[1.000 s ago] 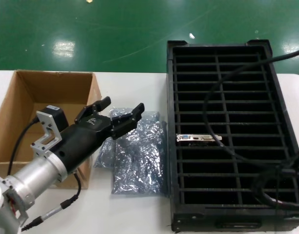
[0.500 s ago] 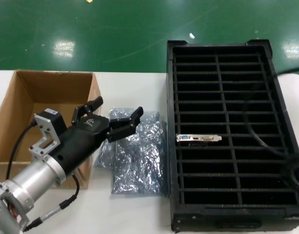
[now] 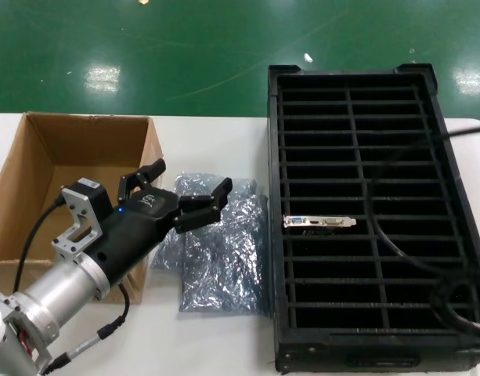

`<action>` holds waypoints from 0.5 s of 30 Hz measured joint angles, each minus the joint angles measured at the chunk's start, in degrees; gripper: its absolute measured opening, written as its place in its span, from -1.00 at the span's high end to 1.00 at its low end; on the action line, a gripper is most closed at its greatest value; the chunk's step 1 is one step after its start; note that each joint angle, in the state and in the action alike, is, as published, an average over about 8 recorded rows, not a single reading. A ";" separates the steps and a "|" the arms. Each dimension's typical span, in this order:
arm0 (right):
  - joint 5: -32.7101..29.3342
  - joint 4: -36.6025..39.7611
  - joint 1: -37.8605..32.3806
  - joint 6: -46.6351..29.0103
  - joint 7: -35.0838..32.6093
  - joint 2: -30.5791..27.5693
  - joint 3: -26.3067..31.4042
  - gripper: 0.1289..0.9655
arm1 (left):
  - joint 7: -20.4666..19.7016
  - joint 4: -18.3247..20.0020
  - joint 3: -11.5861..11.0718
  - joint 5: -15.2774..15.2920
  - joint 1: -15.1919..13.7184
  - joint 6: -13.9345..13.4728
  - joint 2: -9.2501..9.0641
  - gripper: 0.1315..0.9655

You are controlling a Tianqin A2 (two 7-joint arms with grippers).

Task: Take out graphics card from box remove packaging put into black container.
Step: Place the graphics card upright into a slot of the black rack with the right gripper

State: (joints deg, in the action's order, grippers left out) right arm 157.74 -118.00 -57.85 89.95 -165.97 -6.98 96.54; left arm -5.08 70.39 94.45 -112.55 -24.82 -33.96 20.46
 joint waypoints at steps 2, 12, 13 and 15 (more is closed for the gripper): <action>0.00 0.00 -0.60 0.00 -0.01 2.14 -0.92 0.86 | 0.56 -0.63 -0.10 -0.36 -0.01 -0.34 -0.18 -0.99; 0.00 0.00 -4.02 0.00 -0.01 6.71 -4.81 0.86 | 3.58 -4.68 -1.41 -2.52 -0.31 -2.60 -0.93 -1.00; 0.00 0.00 -4.13 0.00 -0.01 6.79 -5.10 0.86 | 3.87 -5.09 -1.57 -2.73 -0.34 -2.84 -0.97 -1.00; 0.00 0.00 -4.10 0.00 -0.01 6.88 -5.64 0.86 | 4.46 -5.94 -1.91 -3.15 -0.40 -3.34 -1.09 -1.00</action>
State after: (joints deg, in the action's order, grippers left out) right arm 157.73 -118.00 -61.94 89.95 -165.99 -0.10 90.90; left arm -0.62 64.45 92.54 -115.70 -25.22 -37.30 19.38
